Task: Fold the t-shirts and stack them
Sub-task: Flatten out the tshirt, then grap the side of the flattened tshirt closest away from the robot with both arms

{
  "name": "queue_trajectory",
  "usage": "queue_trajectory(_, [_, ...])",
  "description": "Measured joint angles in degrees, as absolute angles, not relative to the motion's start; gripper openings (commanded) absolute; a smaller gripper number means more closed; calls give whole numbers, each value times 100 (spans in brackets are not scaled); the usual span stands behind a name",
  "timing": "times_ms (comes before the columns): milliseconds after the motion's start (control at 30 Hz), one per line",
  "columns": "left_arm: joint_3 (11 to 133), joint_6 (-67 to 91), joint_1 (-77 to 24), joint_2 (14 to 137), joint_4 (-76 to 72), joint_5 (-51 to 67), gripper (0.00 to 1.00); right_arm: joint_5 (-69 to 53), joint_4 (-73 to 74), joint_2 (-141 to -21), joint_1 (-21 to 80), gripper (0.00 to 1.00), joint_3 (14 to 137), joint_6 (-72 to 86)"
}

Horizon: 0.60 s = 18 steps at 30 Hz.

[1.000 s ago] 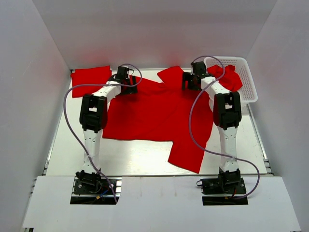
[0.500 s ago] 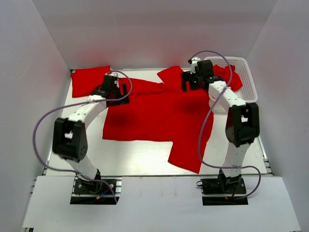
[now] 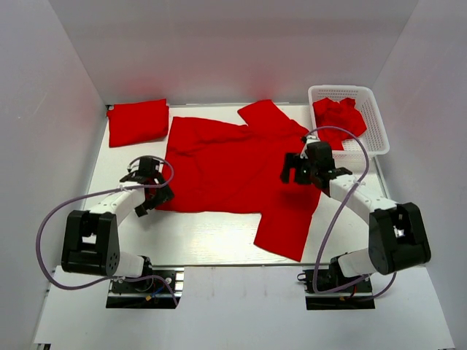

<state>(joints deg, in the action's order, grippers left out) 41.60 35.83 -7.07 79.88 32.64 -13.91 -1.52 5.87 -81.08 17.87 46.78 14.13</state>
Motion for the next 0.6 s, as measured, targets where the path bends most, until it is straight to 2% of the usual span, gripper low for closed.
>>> queue_trajectory(233, [3994,3885,-443,7878,2934,-1321,100,-14,469,-7760,1787,90,4491,1730])
queue_trajectory(400, [3817,3968,-344,7885,2683,-1190,94,202,486,-7725,1787,90,4491,1804])
queue_trajectory(467, [3671,3972,-322,7747,2550,-1142,88,296,517,-7723,1787,90,4491,1828])
queue_trajectory(567, [3474,3990,-303,7561,2355,-1105,75,414,585,-7706,1787,90,4488,1855])
queue_trajectory(600, [3450,3999,-307,7548,2324,-1100,68,456,593,-7690,1787,90,4482,1868])
